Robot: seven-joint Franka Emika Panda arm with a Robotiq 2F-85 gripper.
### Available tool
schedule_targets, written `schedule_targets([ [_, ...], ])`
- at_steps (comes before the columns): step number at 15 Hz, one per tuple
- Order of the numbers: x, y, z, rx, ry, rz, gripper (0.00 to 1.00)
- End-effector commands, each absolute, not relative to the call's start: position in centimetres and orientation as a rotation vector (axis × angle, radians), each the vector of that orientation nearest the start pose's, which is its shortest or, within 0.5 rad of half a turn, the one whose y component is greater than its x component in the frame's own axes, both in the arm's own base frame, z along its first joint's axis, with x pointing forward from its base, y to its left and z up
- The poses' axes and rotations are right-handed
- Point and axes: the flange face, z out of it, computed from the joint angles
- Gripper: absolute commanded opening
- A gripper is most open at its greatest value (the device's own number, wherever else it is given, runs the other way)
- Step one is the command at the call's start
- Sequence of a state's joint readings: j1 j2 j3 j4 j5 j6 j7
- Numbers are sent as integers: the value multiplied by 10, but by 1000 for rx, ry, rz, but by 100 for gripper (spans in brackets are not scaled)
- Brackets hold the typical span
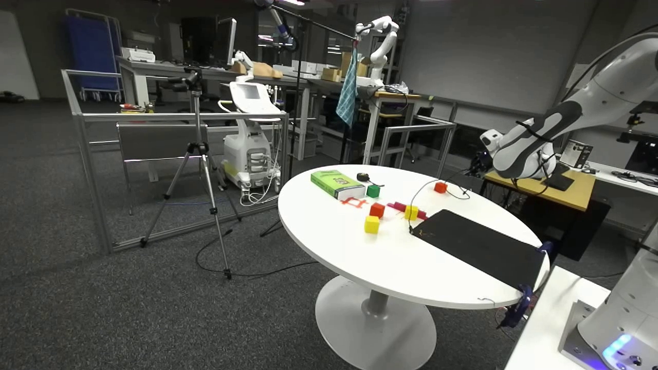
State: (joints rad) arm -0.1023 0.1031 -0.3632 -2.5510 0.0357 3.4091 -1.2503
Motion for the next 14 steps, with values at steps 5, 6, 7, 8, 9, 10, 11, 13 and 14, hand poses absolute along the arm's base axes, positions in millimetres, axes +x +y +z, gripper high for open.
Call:
schedule_targets([
  [5, 439, -229, 284, 2248, 996, 414, 1],
  [6, 442, -222, 283, 2226, 1048, 406, 1],
  [7, 446, -217, 283, 2203, 1088, 400, 1],
  [8, 449, -211, 283, 2179, 1133, 400, 1],
  [9, 451, -206, 284, 2157, 1180, 404, 1],
  [10, 452, -200, 284, 2136, 1230, 413, 1],
  [11, 453, -196, 283, 2126, 1256, 416, 1],
  [13, 455, -195, 280, 2115, 1290, 410, 1],
  [14, 455, -198, 279, 2122, 1293, 402, 1],
])
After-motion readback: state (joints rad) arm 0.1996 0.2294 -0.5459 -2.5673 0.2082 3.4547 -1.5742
